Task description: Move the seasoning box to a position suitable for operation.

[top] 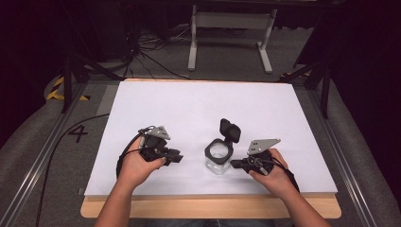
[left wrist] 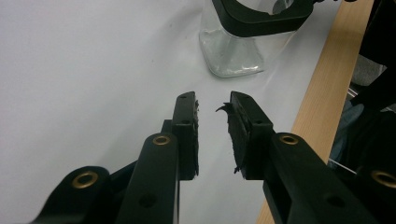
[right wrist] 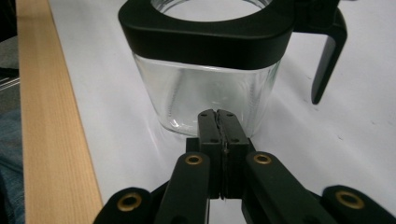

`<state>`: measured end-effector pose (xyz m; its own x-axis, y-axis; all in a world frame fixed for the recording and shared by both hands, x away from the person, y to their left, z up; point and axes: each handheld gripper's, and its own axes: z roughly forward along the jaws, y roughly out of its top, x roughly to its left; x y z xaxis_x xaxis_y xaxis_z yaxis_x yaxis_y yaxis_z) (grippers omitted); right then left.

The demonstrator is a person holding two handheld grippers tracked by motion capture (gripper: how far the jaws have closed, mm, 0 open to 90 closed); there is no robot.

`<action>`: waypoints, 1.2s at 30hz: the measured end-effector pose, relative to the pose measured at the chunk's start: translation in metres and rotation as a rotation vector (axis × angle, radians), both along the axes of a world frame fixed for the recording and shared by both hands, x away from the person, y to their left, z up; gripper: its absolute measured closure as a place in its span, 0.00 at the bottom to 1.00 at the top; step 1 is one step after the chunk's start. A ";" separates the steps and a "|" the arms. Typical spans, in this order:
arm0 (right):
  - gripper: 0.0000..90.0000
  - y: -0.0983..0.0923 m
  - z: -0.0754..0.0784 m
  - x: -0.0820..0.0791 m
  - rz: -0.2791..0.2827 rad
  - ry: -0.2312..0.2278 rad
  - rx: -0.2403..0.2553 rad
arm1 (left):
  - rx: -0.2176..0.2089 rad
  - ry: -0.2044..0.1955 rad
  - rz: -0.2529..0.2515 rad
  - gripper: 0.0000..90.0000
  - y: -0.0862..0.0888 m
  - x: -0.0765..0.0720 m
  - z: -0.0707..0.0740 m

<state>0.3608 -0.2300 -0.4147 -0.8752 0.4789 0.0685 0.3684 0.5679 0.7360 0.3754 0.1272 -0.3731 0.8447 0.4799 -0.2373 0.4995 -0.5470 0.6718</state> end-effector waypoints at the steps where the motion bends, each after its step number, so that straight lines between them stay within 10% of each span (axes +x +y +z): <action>1: 1.00 -0.001 0.000 0.001 -0.010 -0.002 -0.006 | 0.000 0.002 0.000 0.81 0.000 0.000 0.000; 36: 1.00 -0.007 0.002 0.039 -0.123 -0.074 0.013 | 0.018 0.017 -0.043 0.81 -0.016 0.004 -0.006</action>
